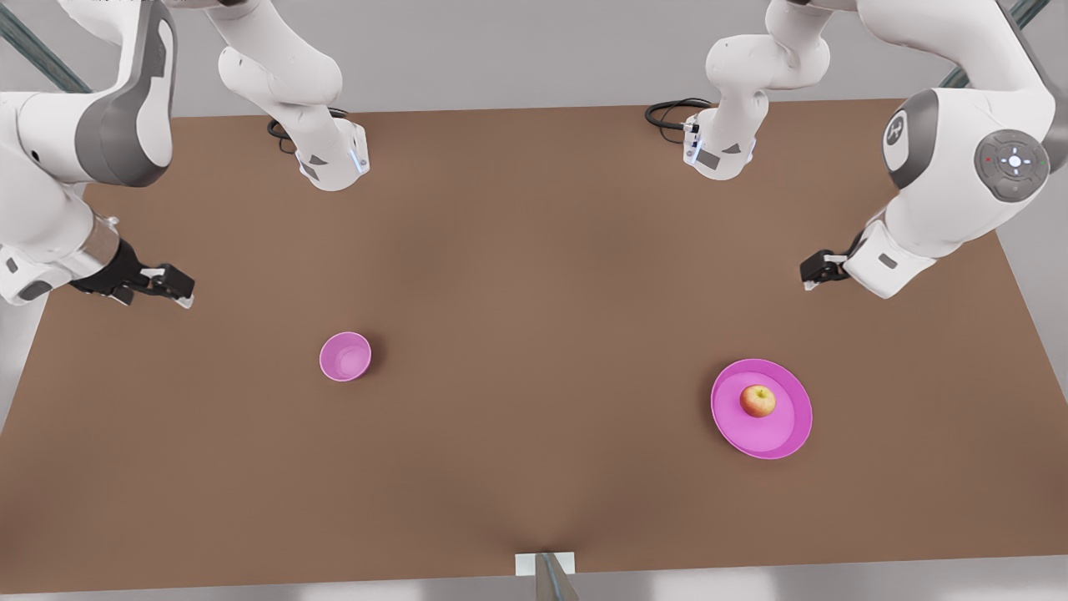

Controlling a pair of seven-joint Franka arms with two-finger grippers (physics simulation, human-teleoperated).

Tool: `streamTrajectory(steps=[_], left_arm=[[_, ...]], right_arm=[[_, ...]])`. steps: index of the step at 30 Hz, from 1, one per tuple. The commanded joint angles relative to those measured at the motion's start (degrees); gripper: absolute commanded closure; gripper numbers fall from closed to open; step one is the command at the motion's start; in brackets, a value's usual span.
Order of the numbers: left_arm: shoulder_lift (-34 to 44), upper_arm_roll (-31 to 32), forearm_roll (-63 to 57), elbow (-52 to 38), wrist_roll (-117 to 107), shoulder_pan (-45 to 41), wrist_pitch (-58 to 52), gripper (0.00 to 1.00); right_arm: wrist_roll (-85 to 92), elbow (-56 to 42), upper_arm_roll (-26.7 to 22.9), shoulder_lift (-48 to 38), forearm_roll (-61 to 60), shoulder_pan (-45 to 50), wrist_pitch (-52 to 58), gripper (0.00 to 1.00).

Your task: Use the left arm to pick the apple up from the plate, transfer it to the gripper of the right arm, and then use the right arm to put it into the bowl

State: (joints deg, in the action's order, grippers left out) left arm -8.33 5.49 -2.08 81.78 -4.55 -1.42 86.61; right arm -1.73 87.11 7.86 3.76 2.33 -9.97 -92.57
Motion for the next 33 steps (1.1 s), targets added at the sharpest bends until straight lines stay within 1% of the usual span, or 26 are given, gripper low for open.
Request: streamTrajectory(steps=[1,2,3,5,8,10,12,15,17,18,20,23,26,28,33], left_arm=[[0.07,0.05,-0.03,-0.04,3.14,-0.08,0.58,0.0],[0.07,-0.04,-0.03,0.05,3.23,0.27,0.67,0.0],[-0.72,-0.13,0.49,0.84,3.23,0.27,1.46,0.0],[-2.92,-0.39,1.46,6.02,-1.24,1.07,11.11,0.0],[-8.89,-0.39,2.6,7.43,-2.66,2.65,19.82,0.0],[-11.09,-1.09,2.87,12.09,-2.75,3.26,29.83,0.0],[-13.9,-1.27,2.87,12.0,-2.83,3.79,33.45,0.0],[-17.07,-1.27,2.87,13.05,-2.75,4.14,34.5,0.0],[-17.07,-1.27,2.96,19.91,-2.83,3.97,45.49,0.0],[-17.6,-1.27,2.96,20.09,-2.92,3.88,46.28,0.0],[-18.39,-1.27,2.96,20.44,-3.45,3.88,47.16,0.0],[-20.5,-1.27,2.96,20.53,-3.45,3.61,49.27,0.0],[-22.17,-1.27,2.87,20.79,-7.58,1.33,49.89,0.0],[-22.87,-1.36,2.78,22.02,-7.49,1.33,49.89,0.0],[-24.98,-1.36,2.17,21.67,-7.14,1.59,51.47,0.0]], right_arm=[[-0.47,-1.32,0.22,1.16,-1.27,1.01,-1.12,0.0],[-0.65,-4.57,0.22,2.57,-2.24,1.71,-0.86,0.0],[-0.47,-5.02,0.22,2.92,-2.24,2.06,-0.86,0.0],[-0.82,-4.93,0.23,2.92,-2.24,3.02,-0.86,0.0],[-1.17,-4.84,0.31,2.92,-2.15,4.52,-0.86,0.0],[-1.17,-4.75,0.31,2.84,-2.15,4.61,-0.69,0.0],[-1.44,-4.58,0.23,2.48,-1.89,4.52,1.33,0.0],[-1.7,-2.29,0.31,0.81,-1.89,4.08,1.43,0.0],[-1.0,-2.38,0.49,0.99,-2.15,4.52,1.34,0.0],[-0.91,-2.55,1.1,1.08,-2.24,4.61,1.16,0.0],[-1.7,-3.26,4.0,1.43,-1.98,4.61,1.25,0.0],[-4.08,-3.26,5.41,1.34,-1.89,4.43,1.43,0.0],[-3.2,-3.26,5.23,1.34,-1.98,4.08,1.43,0.0],[-2.41,-3.26,4.88,1.34,-1.98,3.99,1.43,0.0],[-1.96,-3.17,4.71,1.43,-1.98,3.91,1.34,0.0]])
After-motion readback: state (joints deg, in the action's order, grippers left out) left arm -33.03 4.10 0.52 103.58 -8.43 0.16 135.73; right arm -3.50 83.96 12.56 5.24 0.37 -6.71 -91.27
